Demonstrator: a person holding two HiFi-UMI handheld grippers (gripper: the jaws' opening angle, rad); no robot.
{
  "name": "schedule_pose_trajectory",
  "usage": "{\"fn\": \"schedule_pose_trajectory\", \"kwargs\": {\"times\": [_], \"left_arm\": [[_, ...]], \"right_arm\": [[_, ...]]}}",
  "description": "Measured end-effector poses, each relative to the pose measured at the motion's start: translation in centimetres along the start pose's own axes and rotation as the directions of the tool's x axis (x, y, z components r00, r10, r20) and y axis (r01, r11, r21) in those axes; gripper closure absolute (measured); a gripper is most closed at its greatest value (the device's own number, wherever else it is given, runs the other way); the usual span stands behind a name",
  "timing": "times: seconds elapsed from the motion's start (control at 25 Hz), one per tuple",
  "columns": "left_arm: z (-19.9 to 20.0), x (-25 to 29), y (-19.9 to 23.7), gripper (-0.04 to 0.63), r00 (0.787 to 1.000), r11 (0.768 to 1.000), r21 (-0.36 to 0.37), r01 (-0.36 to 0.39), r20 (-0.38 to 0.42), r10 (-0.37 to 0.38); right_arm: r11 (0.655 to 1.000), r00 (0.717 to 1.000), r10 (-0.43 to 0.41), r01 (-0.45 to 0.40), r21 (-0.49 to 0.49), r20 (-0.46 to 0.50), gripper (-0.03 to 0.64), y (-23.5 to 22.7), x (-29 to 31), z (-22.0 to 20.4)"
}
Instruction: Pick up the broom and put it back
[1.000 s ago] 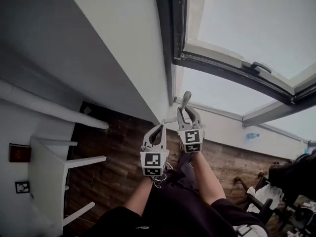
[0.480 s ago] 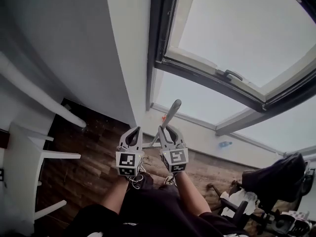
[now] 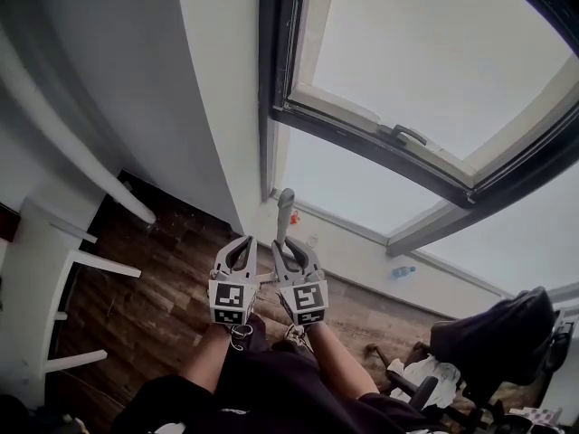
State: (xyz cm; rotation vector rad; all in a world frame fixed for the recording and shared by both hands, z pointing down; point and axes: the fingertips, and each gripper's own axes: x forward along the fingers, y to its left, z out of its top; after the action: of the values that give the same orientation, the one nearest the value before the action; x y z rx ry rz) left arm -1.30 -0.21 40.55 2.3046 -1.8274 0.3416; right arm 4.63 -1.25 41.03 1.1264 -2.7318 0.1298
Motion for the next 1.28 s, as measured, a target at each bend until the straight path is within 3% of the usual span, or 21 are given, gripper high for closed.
{"fn": "schedule_pose_trajectory", "kwargs": {"times": [0.28, 0.64, 1.0, 1.28], "left_arm": [[0.4, -1.9, -2.2, 0.594, 0.998, 0.998, -0.045, -0.037, 0.047, 0.039], [0.1, -4.0, -2.6, 0.594, 0.989, 0.990, -0.035, -0.137, 0.052, 0.139], [-4.8, -9.2, -1.7, 0.594, 0.955, 0.951, -0.088, -0.296, -0.033, 0.295], [-7.9, -12.7, -0.5, 0.594, 0.934, 0.927, -0.113, -0.356, -0.063, 0.351]], "right_arm": [[1.000, 1.000, 0.006, -0.006, -0.022, 0.016, 0.529, -1.3, -2.4, 0.3], [0.997, 0.996, 0.068, -0.065, -0.050, 0.053, 0.529, -1.4, -2.5, 1.2], [0.987, 0.987, 0.159, -0.159, -0.022, 0.030, 0.529, 1.0, -2.5, -1.3], [0.976, 0.976, 0.216, -0.215, 0.030, -0.041, 0.529, 5.2, -1.9, -5.5]]}}
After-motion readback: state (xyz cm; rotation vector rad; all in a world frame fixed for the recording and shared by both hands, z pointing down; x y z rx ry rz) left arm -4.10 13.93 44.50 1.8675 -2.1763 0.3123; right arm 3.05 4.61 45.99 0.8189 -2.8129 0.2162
